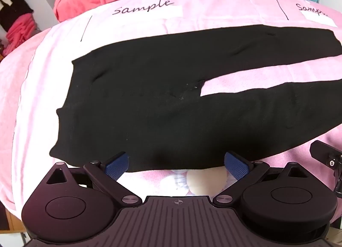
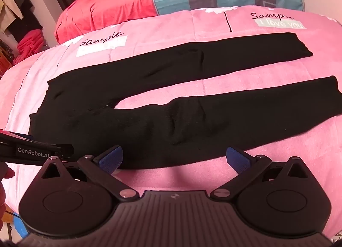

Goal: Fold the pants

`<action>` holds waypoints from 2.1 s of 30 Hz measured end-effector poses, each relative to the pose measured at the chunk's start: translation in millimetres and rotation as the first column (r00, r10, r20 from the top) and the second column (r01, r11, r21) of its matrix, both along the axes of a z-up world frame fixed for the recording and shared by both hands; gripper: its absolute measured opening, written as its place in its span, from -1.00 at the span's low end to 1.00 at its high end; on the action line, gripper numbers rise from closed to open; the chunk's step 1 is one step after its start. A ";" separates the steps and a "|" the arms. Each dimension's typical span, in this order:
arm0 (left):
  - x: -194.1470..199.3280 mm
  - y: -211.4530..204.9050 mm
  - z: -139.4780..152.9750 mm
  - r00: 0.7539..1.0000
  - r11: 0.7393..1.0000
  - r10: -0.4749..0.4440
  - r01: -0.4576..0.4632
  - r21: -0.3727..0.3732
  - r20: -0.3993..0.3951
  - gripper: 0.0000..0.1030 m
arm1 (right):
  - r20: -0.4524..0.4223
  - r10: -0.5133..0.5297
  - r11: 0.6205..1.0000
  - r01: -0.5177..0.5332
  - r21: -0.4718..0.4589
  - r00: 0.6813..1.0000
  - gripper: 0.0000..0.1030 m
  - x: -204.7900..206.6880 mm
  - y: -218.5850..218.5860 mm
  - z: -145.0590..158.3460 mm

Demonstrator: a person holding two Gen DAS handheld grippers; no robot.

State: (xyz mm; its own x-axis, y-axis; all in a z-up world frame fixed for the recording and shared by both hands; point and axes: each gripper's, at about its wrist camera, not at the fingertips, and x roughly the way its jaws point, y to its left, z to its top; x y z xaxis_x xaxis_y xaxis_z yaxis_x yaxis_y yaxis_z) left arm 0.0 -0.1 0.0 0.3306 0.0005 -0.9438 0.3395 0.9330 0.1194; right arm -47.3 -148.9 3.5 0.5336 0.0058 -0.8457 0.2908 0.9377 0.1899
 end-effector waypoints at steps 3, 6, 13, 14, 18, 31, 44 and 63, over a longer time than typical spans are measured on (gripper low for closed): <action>0.2 -0.3 -0.4 1.000 1.000 -0.001 0.001 0.002 -0.001 1.00 | 0.003 0.004 1.000 -0.004 0.006 1.000 0.99 0.0 0.4 0.3; 0.8 -1.5 -0.8 1.000 1.000 0.006 -0.006 -0.003 0.007 1.00 | 0.005 0.010 1.000 -0.010 0.013 1.000 0.99 2.2 1.1 0.2; -1.8 -1.6 1.1 1.000 1.000 0.001 -0.001 0.008 0.009 1.00 | 0.012 0.025 0.999 -0.025 0.030 1.000 0.99 3.1 2.3 -0.7; -2.5 -0.7 -1.6 1.000 1.000 -0.001 0.001 0.011 -0.006 1.00 | 0.011 0.024 0.999 -0.024 0.033 1.000 0.99 2.9 2.5 -1.2; -2.3 1.4 -4.6 1.000 1.000 0.002 -0.002 0.012 -0.017 1.00 | 0.012 0.021 0.999 -0.021 0.039 1.000 0.99 2.4 1.5 -2.3; 10.2 -0.5 -21.0 0.999 0.999 0.020 -0.021 -0.026 -0.037 1.00 | 0.007 -0.001 0.997 0.000 0.075 1.000 0.99 -2.5 -9.4 -9.3; 41.9 20.7 -91.6 0.986 0.985 0.134 -0.144 -0.093 -0.101 1.00 | 0.019 -0.388 0.914 0.383 0.133 0.921 0.65 -64.3 -146.3 -46.0; 39.2 15.4 -95.2 0.989 0.991 0.126 -0.129 -0.034 -0.072 1.00 | 0.180 -0.690 0.722 0.685 0.097 0.702 -0.79 -78.4 -285.8 -73.3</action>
